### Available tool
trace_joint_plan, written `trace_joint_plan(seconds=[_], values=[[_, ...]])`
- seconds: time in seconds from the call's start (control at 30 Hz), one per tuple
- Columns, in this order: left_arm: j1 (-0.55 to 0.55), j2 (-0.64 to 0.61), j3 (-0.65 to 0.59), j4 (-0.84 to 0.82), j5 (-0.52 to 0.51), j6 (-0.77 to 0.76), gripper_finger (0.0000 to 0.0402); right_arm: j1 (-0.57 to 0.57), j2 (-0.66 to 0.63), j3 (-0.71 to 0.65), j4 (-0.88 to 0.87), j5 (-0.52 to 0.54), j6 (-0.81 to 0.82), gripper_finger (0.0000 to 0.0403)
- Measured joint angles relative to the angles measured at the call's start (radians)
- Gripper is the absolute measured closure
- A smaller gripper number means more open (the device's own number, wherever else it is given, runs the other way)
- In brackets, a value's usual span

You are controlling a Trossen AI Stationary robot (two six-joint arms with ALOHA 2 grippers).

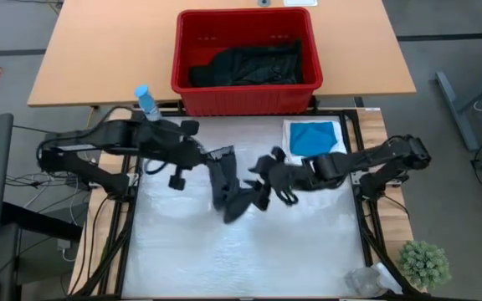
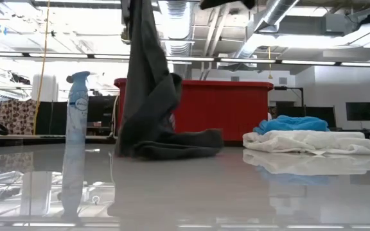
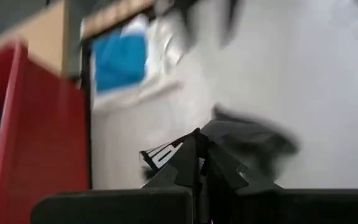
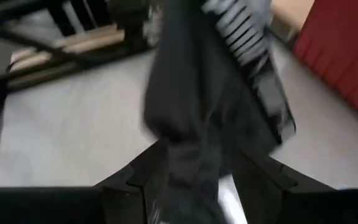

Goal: Fold laundry
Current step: Fold the gray boxers

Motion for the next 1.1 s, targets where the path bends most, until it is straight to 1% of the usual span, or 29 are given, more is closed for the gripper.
trace_joint_plan(seconds=[0.1, 0.17, 0.2, 0.33, 0.43, 0.5, 0.57, 0.73, 0.8, 0.93, 1.1], values=[[-0.056, -0.025, 0.040, -0.001, 0.074, 0.016, 0.0400, -0.059, 0.000, 0.000, 0.062, -0.002, -0.095, 0.0210], [-0.091, -0.034, 0.061, -0.017, 0.130, 0.017, 0.0398, -0.107, 0.000, 0.000, 0.087, -0.044, -0.138, 0.0210], [-0.109, -0.036, 0.068, -0.036, 0.144, 0.017, 0.0396, -0.133, 0.000, 0.000, 0.097, -0.086, -0.150, 0.0210], [-0.172, -0.032, 0.071, -0.122, 0.151, 0.017, 0.0390, -0.217, 0.026, 0.002, 0.137, -0.330, -0.253, 0.0210], [-0.208, -0.030, 0.071, -0.190, 0.141, 0.009, 0.0390, -0.244, 0.062, 0.001, 0.122, -0.474, -0.379, 0.0210], [-0.232, -0.029, 0.071, -0.239, 0.129, -0.002, 0.0392, -0.253, 0.085, 0.001, 0.118, -0.525, -0.433, 0.0210], [-0.253, -0.029, 0.071, -0.270, 0.117, -0.010, 0.0394, -0.256, 0.117, 0.001, 0.121, -0.561, -0.454, 0.0210], [-0.304, -0.029, 0.071, -0.312, 0.090, -0.010, 0.0400, -0.237, 0.238, 0.001, 0.141, -0.676, -0.462, 0.0210], [-0.322, -0.030, 0.071, -0.314, 0.071, -0.010, 0.0399, -0.229, 0.290, 0.001, 0.186, -0.721, -0.461, 0.0210], [-0.346, -0.031, 0.071, -0.321, 0.028, -0.012, 0.0399, -0.211, 0.386, 0.001, 0.286, -0.748, -0.447, 0.0210], [-0.354, -0.031, 0.071, -0.338, -0.010, -0.060, 0.0399, -0.211, 0.471, 0.001, 0.383, -0.826, -0.420, 0.0210]])
